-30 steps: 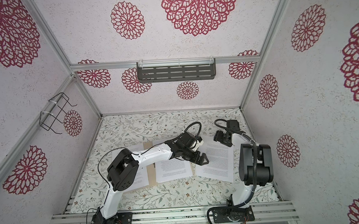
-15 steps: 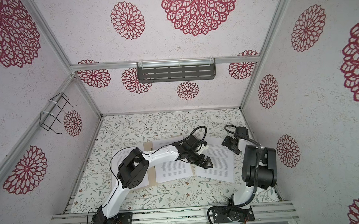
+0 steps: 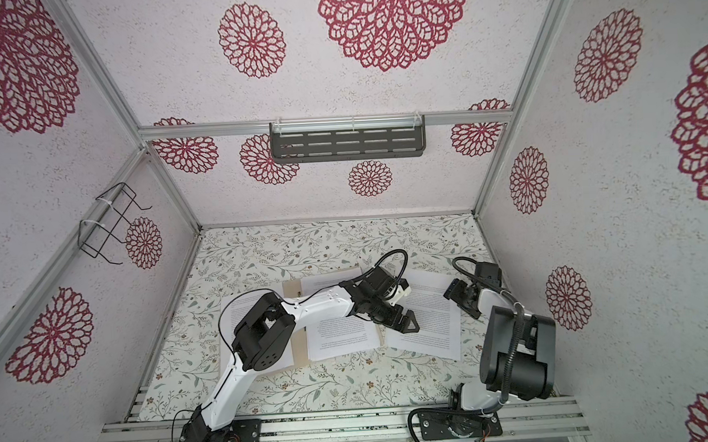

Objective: Put the files into the folder

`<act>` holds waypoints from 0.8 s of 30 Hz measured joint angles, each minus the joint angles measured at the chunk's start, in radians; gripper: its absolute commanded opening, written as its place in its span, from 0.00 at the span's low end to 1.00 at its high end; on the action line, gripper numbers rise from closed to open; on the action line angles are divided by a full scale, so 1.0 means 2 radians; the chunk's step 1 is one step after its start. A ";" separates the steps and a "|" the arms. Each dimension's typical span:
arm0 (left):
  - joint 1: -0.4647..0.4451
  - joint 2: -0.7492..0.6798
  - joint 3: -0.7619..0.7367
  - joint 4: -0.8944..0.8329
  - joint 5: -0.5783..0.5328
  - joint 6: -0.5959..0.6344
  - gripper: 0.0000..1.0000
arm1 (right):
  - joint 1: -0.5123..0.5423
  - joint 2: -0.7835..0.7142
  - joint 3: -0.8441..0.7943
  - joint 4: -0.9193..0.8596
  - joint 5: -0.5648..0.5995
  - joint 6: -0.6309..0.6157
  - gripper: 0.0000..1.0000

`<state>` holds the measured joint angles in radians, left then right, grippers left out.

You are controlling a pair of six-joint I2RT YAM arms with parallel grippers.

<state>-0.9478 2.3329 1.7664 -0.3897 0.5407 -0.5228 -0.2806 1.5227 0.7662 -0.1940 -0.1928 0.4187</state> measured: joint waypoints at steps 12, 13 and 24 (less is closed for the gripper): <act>0.006 0.002 0.000 0.001 0.014 0.003 0.98 | -0.002 -0.025 -0.047 0.016 -0.041 0.010 0.75; 0.006 0.002 0.000 0.001 0.015 0.003 0.97 | -0.004 -0.026 -0.050 0.021 -0.051 0.011 0.74; 0.011 0.008 0.004 0.002 0.032 0.003 0.98 | -0.005 -0.108 -0.073 -0.020 -0.109 0.027 0.71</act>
<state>-0.9264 2.3482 1.7737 -0.3862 0.6048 -0.5167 -0.2897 1.3071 0.6209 -0.2348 -0.4099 0.4725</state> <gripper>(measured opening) 0.975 0.715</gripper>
